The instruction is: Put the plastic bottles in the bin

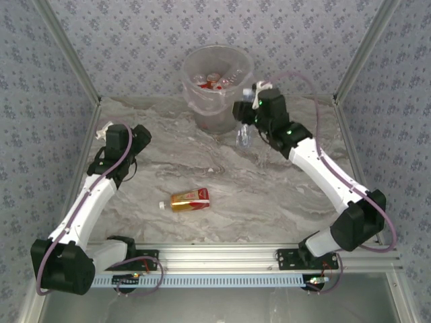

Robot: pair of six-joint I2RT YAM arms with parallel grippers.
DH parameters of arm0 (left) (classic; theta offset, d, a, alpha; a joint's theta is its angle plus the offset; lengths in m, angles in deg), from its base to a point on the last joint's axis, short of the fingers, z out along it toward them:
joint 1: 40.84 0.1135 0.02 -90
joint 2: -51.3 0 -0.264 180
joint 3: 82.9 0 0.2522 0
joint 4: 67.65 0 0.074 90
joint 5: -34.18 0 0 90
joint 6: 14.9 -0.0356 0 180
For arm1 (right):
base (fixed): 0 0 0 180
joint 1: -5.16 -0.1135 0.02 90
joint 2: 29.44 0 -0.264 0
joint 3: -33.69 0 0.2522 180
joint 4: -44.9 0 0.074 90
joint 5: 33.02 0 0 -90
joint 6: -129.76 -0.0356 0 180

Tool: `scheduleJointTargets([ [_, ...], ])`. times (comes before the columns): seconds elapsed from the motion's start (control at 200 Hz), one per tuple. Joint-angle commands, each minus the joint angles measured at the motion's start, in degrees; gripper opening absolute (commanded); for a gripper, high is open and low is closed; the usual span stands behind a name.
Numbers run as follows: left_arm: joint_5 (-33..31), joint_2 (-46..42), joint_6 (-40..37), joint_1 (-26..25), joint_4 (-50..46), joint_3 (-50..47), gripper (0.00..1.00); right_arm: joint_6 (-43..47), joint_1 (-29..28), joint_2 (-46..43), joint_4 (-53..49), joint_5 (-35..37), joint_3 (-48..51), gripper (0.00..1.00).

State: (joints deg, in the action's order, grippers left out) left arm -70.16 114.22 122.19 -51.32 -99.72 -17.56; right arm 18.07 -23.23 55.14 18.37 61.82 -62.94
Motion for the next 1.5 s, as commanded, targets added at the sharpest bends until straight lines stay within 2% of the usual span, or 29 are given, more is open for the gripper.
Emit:
scheduleJointTargets([
  [0.0,-0.13,-2.28,-1.62,0.7,-1.27,-0.86,1.0,4.48,2.28,2.67,3.79,-4.1,-8.18,0.52],
  [0.38,0.15,-4.56,-1.77,2.61,-2.33,-3.05,0.99,8.03,5.27,16.85,13.17,-5.05,-27.84,0.52],
  [0.635,0.14,-4.71,-2.18,3.35,-2.74,-3.14,0.99,8.78,6.3,29.95,14.29,-5.62,-43.46,0.52],
  [0.81,0.45,-5.34,-2.22,4.7,-3.36,-3.48,1.0,9.37,6.03,37.45,20.81,-6.1,-48.83,0.54],
  [1.044,0.82,-6.83,-2.19,6.98,-3.4,-5.04,1.0,11.46,5.86,50.1,23.72,-7.91,-63.26,0.55],
  [1.199,1.07,-7.31,-2.02,7.96,-2.8,-6.4,1.0,12.71,6.01,57.64,23.51,-7.75,-71.53,0.6],
  [1.304,1.27,-6.98,-1.82,8.18,-1.65,-7.03,0.99,11.89,6.09,60.77,24.93,-7.0,-73.37,0.64],
  [1.494,3.34,-5.53,-2.93,8.28,-1.56,-5.98,0.99,11.54,5.65,61.54,21.87,-8.51,-74.21,0.85],
])
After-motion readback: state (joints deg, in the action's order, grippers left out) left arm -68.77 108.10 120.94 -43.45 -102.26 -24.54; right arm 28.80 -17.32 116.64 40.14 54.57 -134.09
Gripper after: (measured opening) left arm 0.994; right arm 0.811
